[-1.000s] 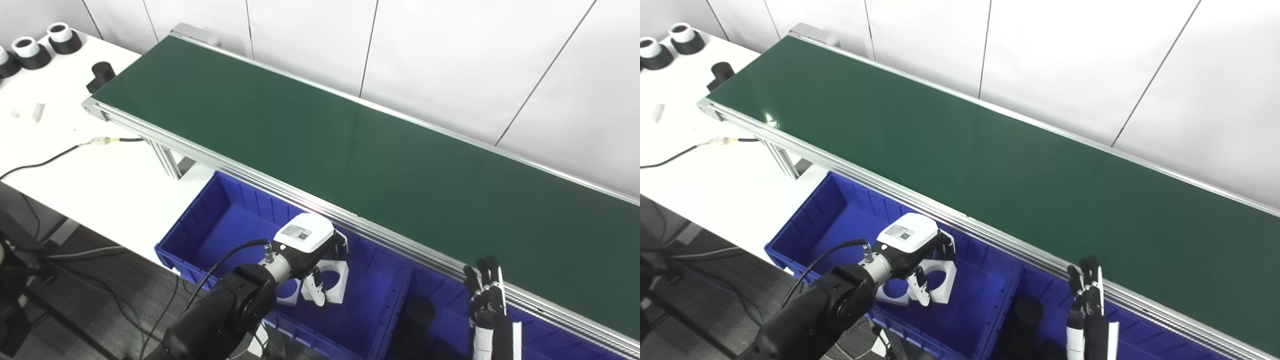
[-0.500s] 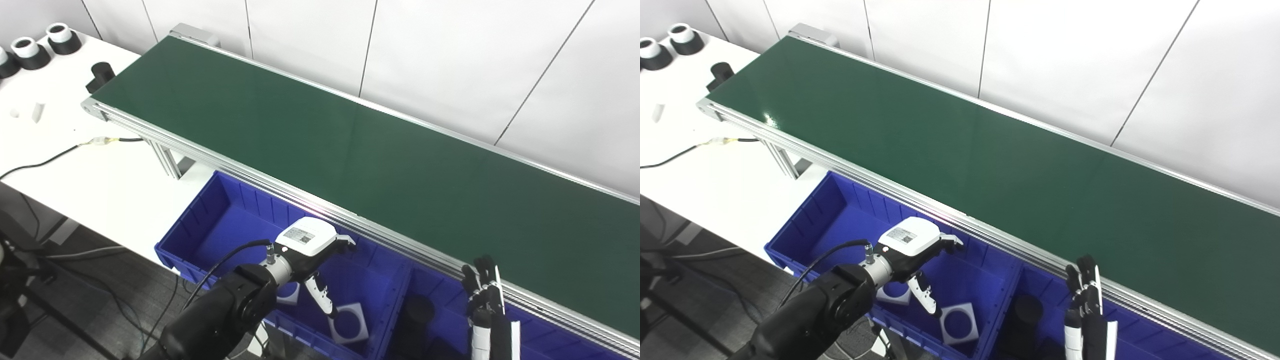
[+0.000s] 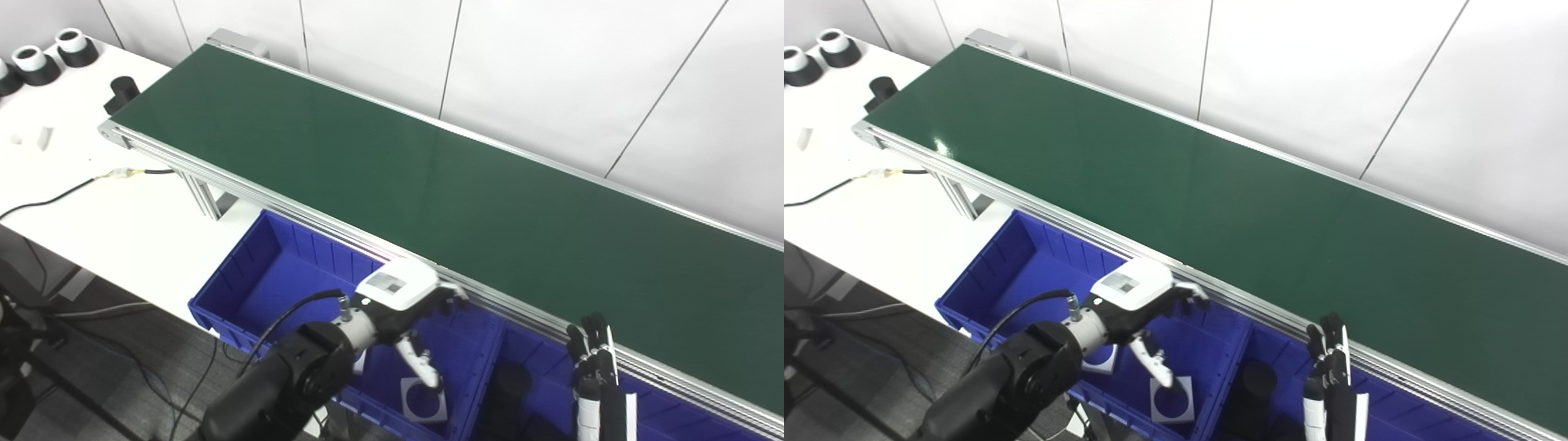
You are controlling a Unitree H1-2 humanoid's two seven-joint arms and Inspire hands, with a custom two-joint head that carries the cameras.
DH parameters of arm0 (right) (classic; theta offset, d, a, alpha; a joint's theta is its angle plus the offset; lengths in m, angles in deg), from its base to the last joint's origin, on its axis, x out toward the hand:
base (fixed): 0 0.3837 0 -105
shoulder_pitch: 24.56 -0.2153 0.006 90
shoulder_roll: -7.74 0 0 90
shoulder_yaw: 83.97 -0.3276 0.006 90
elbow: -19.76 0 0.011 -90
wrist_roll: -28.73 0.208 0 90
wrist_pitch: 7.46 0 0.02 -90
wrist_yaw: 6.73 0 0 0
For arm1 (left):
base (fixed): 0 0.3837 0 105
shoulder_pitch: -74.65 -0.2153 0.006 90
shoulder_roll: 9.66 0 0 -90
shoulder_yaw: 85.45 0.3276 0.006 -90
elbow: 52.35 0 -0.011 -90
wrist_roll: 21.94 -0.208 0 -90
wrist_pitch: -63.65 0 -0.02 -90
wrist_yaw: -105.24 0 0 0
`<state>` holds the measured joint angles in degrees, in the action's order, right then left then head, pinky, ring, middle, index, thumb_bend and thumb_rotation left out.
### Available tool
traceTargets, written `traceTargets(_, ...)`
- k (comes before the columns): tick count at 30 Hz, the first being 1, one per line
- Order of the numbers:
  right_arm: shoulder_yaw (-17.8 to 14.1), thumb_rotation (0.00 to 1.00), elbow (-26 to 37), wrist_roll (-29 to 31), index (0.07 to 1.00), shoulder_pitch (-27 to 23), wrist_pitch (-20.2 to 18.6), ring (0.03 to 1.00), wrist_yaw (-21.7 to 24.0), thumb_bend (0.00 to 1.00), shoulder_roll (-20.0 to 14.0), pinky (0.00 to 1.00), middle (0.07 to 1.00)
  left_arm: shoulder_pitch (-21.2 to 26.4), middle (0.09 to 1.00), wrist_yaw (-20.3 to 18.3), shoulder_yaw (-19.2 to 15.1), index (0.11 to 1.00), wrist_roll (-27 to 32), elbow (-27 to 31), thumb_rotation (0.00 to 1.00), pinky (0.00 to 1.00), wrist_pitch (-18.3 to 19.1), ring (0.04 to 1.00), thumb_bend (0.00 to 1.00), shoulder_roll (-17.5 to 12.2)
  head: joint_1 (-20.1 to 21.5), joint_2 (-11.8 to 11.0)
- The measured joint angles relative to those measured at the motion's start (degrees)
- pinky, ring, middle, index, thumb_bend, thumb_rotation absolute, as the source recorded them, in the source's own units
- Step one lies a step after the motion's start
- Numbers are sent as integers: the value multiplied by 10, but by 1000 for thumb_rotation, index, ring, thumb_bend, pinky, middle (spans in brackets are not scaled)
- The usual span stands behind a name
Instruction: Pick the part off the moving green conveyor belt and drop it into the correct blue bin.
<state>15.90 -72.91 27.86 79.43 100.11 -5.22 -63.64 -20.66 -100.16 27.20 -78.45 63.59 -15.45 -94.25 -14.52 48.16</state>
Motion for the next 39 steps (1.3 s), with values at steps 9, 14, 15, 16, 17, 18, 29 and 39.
traceTargets(9, 22, 869, -22, -55, 959, 7, 0, 924, -26, 832, 30, 925, 951, 32, 627, -173, -67, 735, 172, 166, 243, 441, 128, 553, 921, -8, 244, -16)
traceTargets(14, 24, 892, -34, -87, 952, 5, 0, 918, -52, 879, 30, 908, 954, 47, 629, -184, -108, 717, 260, 179, 128, 485, 146, 570, 921, -47, 331, -42)
traceTargets(15, 25, 892, -35, -94, 952, 5, 0, 917, -59, 880, 30, 908, 954, 49, 629, -181, -117, 715, 276, 179, 122, 489, 151, 570, 922, -50, 331, -42)
traceTargets(16, 25, 890, -36, -96, 951, 5, 0, 917, -64, 879, 30, 909, 955, 50, 628, -178, -121, 712, 287, 178, 109, 498, 152, 572, 924, -52, 335, -46)
traceTargets(17, 25, 889, -37, -97, 952, 5, 0, 918, -68, 880, 30, 910, 957, 51, 628, -172, -124, 709, 299, 175, 88, 503, 152, 575, 928, -52, 339, -48)
traceTargets(18, 26, 888, -38, -97, 952, 5, 0, 918, -70, 880, 30, 913, 958, 51, 631, -165, -127, 707, 311, 170, 63, 504, 152, 580, 931, -51, 341, -51)
traceTargets(29, 29, 884, -47, -86, 962, 6, 2, 933, -72, 870, 28, 930, 970, -17, 636, 14, -131, 714, 347, -4, 118, 497, -35, 591, 879, -24, 307, -79)
traceTargets(39, 33, 910, -52, -76, 962, 10, 35, 943, -70, 817, 24, 989, 960, -45, 747, 147, -123, 742, 344, -173, 200, 631, -186, 707, 801, 13, 249, -109)
